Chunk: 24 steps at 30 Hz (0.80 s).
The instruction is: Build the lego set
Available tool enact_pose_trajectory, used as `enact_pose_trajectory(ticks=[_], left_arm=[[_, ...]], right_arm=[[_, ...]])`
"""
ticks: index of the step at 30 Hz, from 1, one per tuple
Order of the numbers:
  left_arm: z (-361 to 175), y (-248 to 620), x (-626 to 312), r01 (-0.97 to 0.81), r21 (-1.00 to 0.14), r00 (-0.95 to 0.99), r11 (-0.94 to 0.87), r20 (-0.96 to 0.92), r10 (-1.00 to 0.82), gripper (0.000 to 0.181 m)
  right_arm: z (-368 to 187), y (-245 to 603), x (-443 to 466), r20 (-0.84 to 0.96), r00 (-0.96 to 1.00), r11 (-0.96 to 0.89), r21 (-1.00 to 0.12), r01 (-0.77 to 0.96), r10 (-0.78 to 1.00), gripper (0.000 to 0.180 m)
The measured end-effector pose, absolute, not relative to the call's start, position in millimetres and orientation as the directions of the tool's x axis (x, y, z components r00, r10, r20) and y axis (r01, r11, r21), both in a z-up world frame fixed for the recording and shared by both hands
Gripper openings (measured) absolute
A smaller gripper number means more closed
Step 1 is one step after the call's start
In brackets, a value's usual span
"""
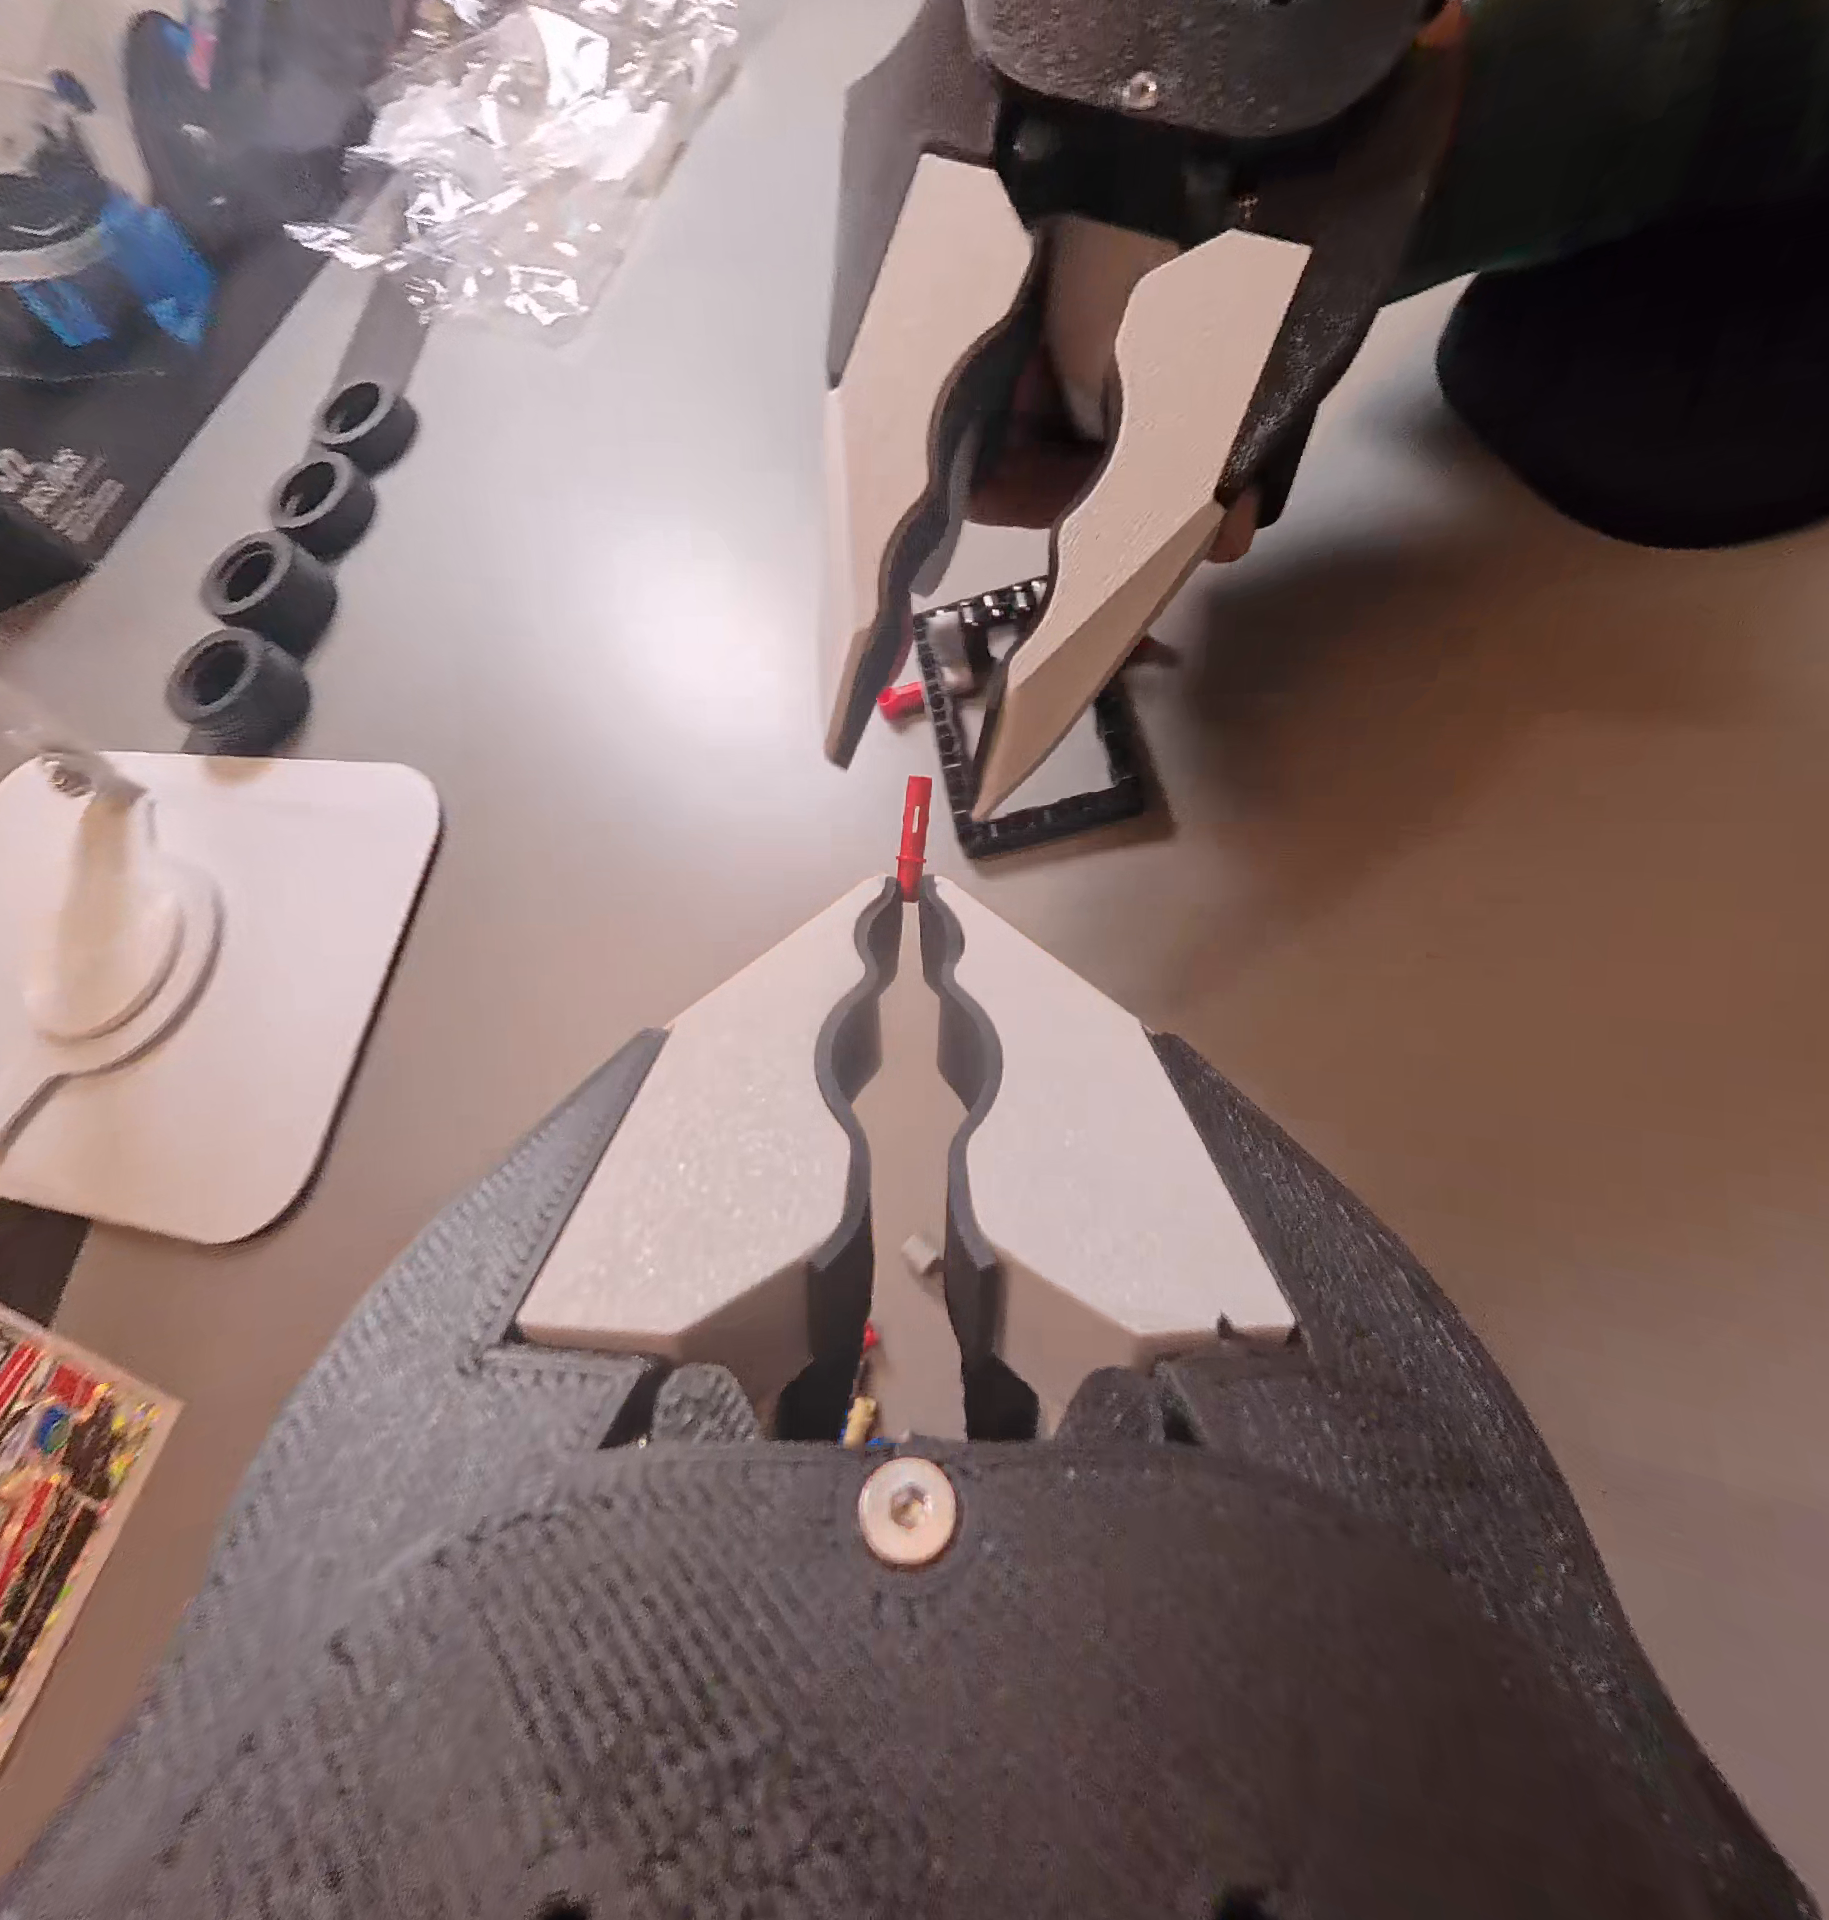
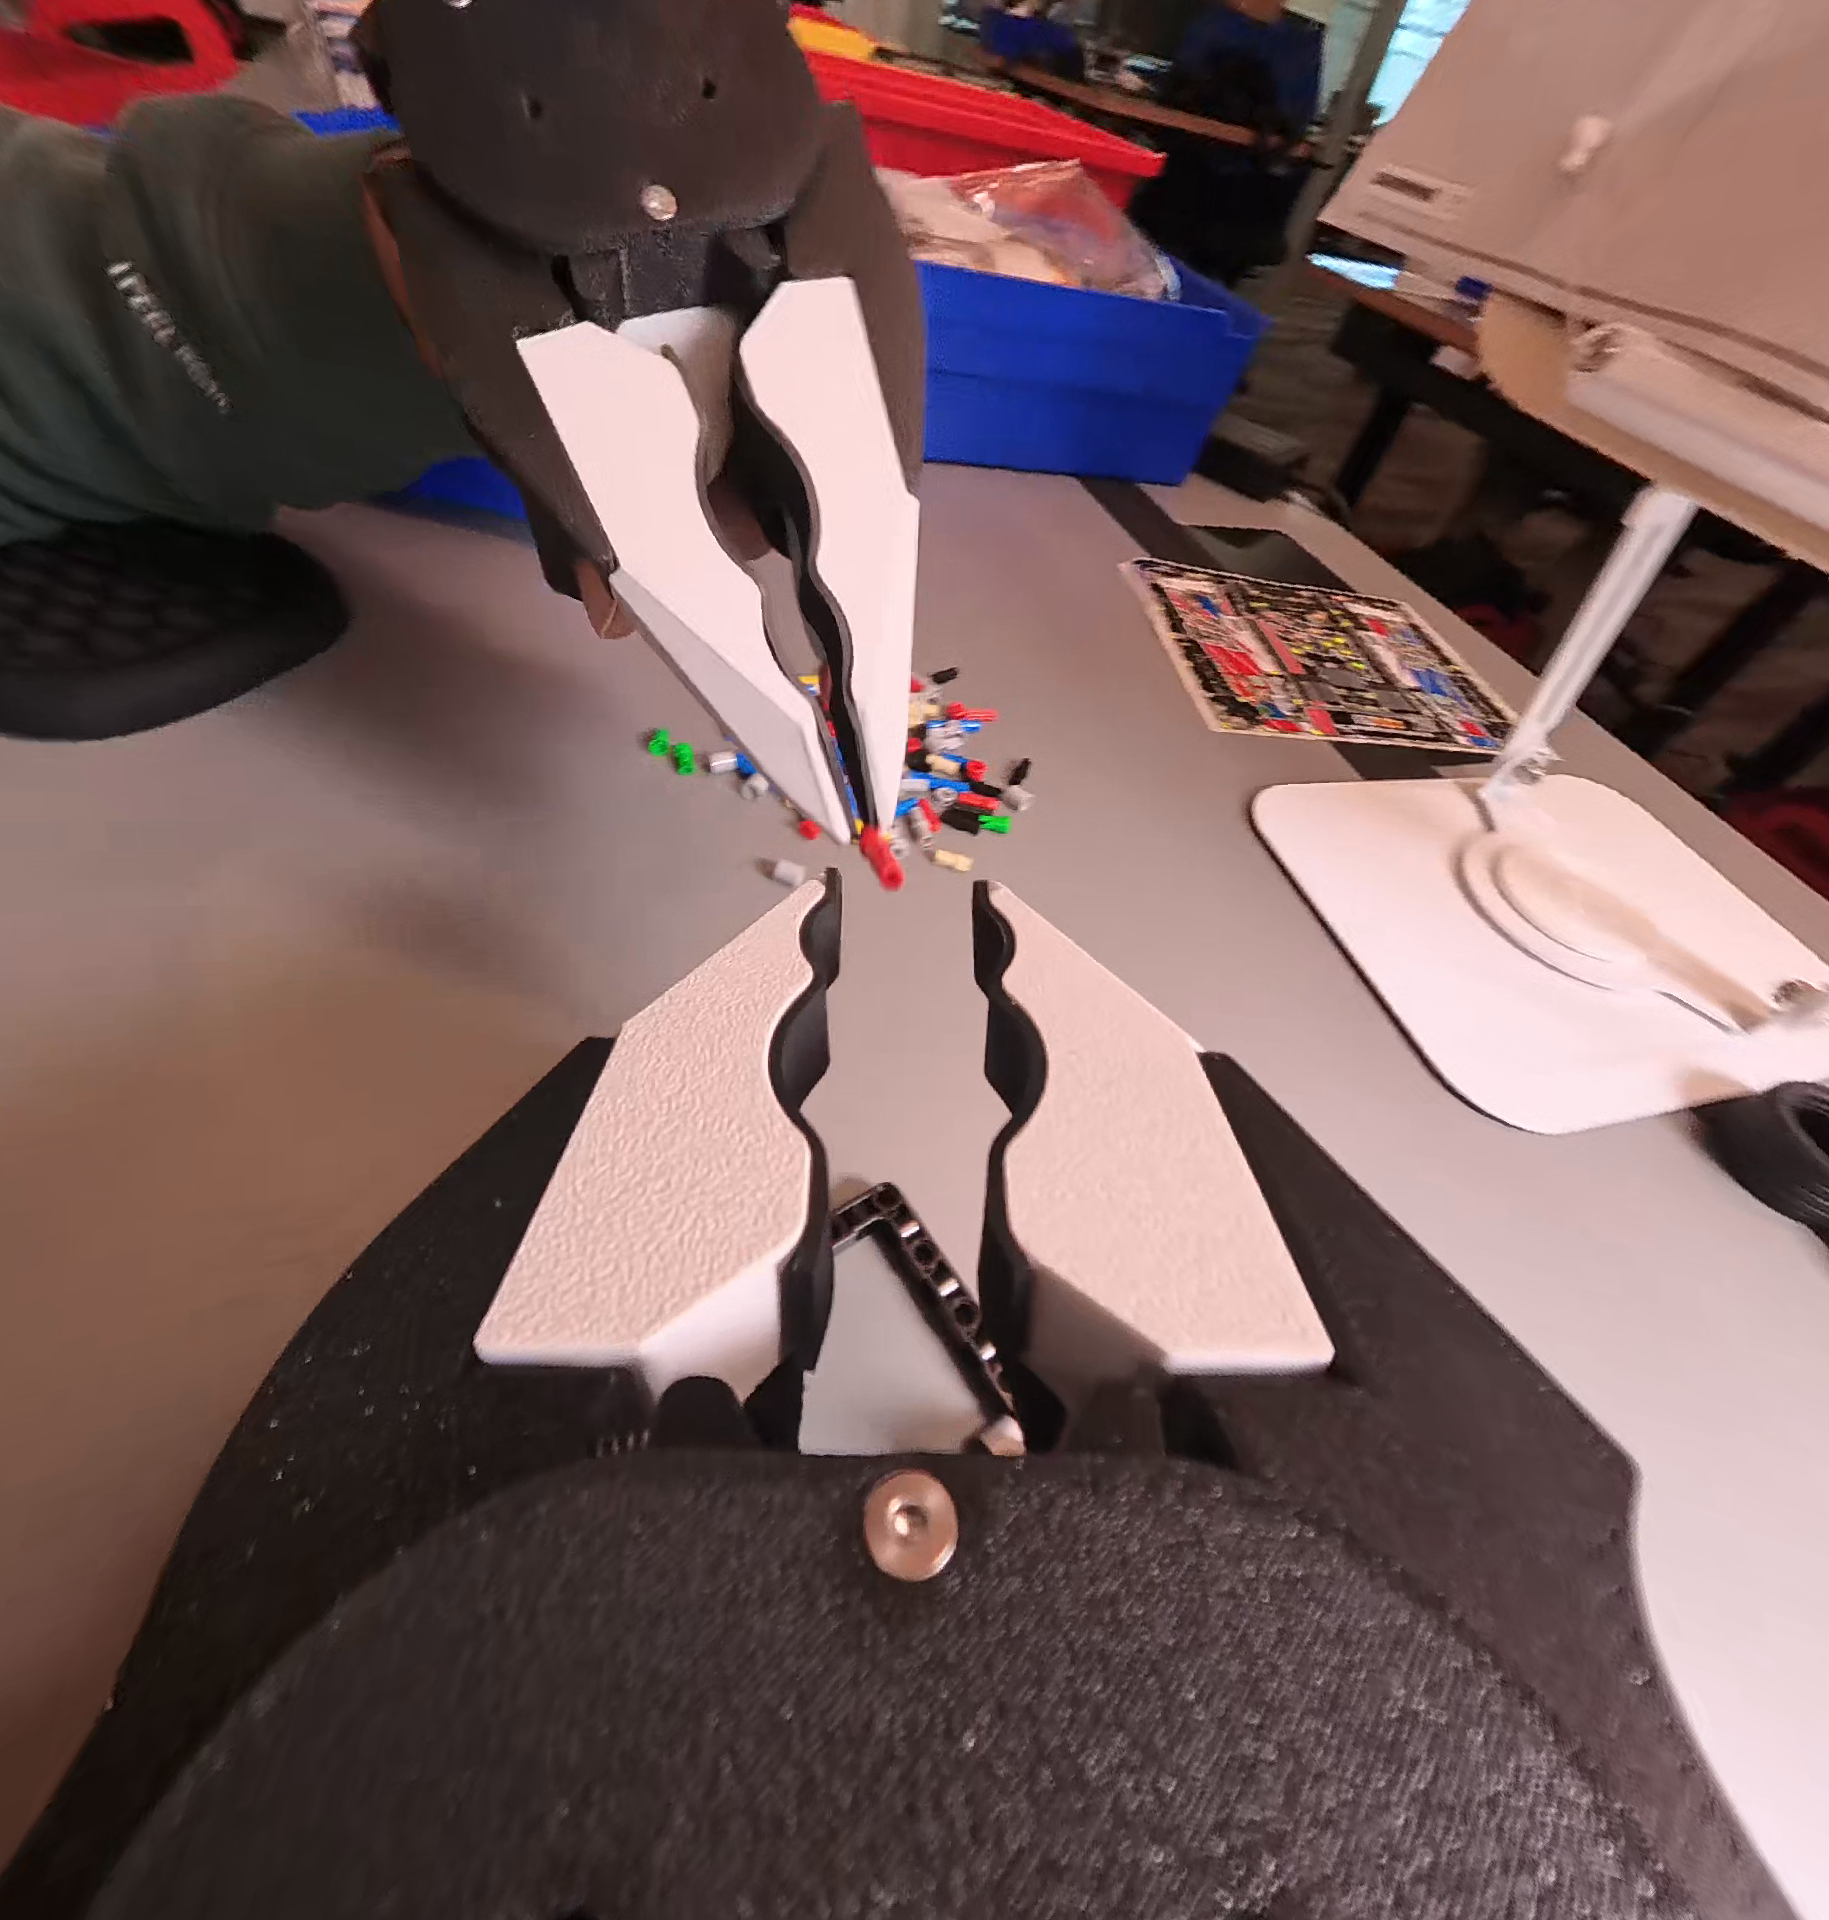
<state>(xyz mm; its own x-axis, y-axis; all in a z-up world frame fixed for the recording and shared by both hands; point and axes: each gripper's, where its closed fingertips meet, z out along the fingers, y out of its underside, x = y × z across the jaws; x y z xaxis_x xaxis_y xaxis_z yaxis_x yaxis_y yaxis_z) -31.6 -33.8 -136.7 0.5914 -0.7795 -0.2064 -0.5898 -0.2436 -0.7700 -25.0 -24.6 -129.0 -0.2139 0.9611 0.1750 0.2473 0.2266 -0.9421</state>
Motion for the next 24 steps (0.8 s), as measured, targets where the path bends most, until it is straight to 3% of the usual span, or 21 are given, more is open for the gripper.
enact_pose_trajectory(ticks=[5,16,19,24], left_arm=[[-144,-38,-24,-0.594,-0.763,0.574,-0.257,-0.178,-0.799,0.002],[-142,-31,-27,-0.518,-0.806,0.619,-0.287,-0.122,-0.776,0.004],[-135,-16,-47,-0.449,-0.838,0.701,-0.311,-0.114,-0.704,0.019],[-124,1,-98,-0.340,-0.863,0.823,-0.374,-0.081,-0.562,0.022]], right_arm=[[-137,-35,-24,0.211,-0.263,0.279,-0.925,0.259,0.942,0.004],[-137,-30,-22,0.243,-0.262,0.314,-0.908,0.276,0.934,0.002],[-144,10,-12,0.292,-0.174,0.337,-0.869,0.364,0.941,0.002],[-184,79,21,0.252,-0.137,0.284,-0.760,0.585,0.958,0.002]])
